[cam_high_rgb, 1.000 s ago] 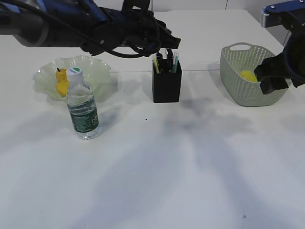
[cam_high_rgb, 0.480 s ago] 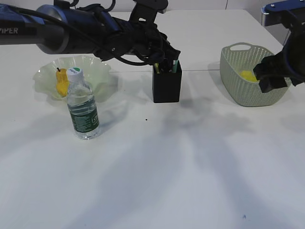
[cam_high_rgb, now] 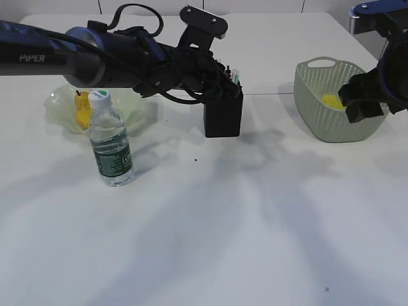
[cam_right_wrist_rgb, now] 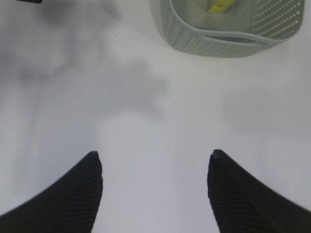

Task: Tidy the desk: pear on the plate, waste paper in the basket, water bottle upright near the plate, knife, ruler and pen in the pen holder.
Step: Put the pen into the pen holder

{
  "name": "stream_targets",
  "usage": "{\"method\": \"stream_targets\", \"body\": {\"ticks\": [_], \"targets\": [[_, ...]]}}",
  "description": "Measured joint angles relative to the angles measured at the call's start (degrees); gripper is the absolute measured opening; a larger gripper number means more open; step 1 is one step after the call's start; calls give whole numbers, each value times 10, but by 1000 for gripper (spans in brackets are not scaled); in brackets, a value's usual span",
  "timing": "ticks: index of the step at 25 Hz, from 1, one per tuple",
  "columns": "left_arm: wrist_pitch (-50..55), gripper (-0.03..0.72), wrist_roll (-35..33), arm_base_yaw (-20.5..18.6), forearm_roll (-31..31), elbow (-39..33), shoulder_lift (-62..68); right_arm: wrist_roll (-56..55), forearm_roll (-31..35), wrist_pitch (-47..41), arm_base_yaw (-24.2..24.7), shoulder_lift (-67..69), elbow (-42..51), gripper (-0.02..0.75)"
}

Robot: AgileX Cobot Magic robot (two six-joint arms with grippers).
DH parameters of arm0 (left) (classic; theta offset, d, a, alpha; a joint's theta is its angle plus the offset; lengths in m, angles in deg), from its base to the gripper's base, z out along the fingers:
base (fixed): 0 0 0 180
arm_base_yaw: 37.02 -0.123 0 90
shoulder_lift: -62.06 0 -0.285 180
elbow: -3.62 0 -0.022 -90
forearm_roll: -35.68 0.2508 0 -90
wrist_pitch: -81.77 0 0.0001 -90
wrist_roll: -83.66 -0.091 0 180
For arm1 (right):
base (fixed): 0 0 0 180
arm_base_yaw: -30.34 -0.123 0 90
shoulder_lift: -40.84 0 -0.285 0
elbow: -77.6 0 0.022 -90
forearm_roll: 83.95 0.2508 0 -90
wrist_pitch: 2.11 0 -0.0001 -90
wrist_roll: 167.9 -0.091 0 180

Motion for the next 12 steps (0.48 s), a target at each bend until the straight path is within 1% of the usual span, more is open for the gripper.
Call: {"method": "stream_targets", "body": {"ticks": [12], "targets": [[-12,76,1,0,1,0,8,0,0,1,0,0,0,503]]}}
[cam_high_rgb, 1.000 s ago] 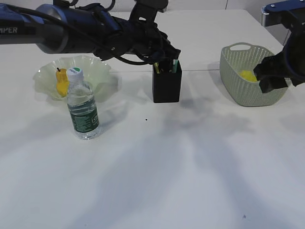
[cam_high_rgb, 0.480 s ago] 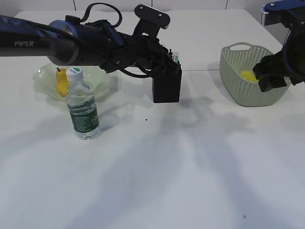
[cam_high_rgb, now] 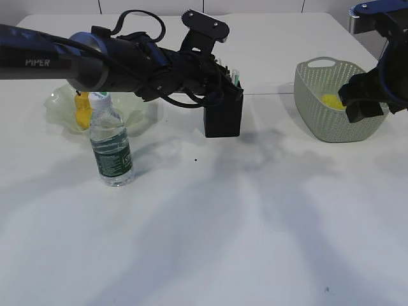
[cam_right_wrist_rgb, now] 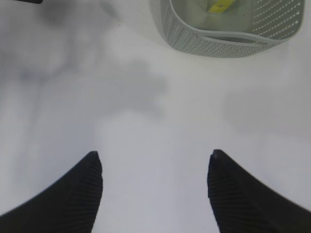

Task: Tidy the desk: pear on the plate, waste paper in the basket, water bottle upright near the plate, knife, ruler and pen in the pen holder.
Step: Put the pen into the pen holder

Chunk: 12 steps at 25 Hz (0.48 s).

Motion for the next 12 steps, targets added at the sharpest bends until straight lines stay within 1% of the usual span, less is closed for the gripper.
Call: {"method": "stream_targets", "body": {"ticks": [6,12], "targets": [[-1,81,0,0,0,0,0,0,0,0,0,0,0,503],[-24,123,0,-1,1,0,0,0,0,0,0,0,0,503]]}}
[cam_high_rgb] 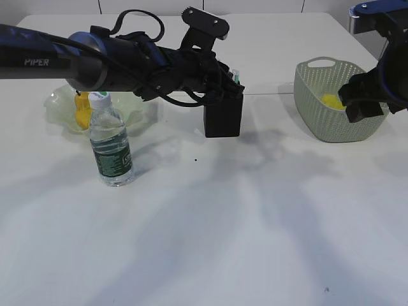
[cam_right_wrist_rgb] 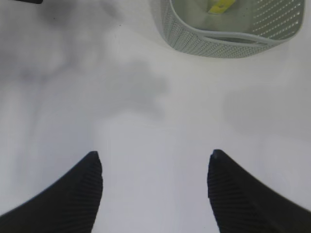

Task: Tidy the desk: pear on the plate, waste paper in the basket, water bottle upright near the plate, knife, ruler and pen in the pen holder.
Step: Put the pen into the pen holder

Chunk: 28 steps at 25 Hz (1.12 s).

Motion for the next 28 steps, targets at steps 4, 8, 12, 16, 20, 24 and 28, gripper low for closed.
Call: {"method": "stream_targets", "body": {"ticks": [4,8,12,16,20,24,28], "targets": [[-6,145,0,-6,0,0,0,0,0,0,0,0,0,503],[-18,162,0,-8,0,0,0,0,0,0,0,0,0,503],[-29,221,0,-8,0,0,0,0,0,0,0,0,0,503],[-29,298,0,-8,0,0,0,0,0,0,0,0,0,503],[-30,315,0,-8,0,0,0,0,0,0,0,0,0,503],[-33,317,0,-8,0,0,0,0,0,0,0,0,0,503],[-33,317,0,-8,0,0,0,0,0,0,0,0,0,503]]}}
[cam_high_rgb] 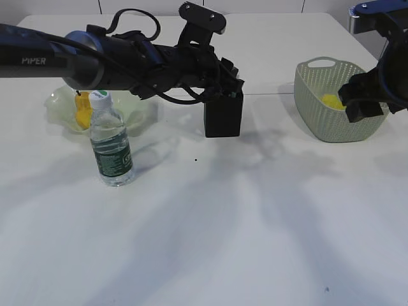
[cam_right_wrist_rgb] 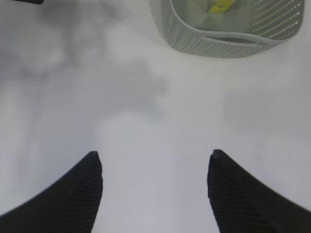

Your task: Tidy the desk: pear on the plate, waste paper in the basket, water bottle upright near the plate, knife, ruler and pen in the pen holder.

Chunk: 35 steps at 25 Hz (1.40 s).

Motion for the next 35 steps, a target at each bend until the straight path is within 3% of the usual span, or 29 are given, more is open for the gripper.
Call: {"method": "stream_targets", "body": {"ticks": [21,26,35], "targets": [[-1,318,0,-14,-2,0,-53,0,-7,2,0,-1,0,502],[63,318,0,-16,-8,0,-95,0,-8,2,0,-1,0,502],[227,318,0,-31,-121,0,-116,2,-8,2,0,-1,0,503]]}}
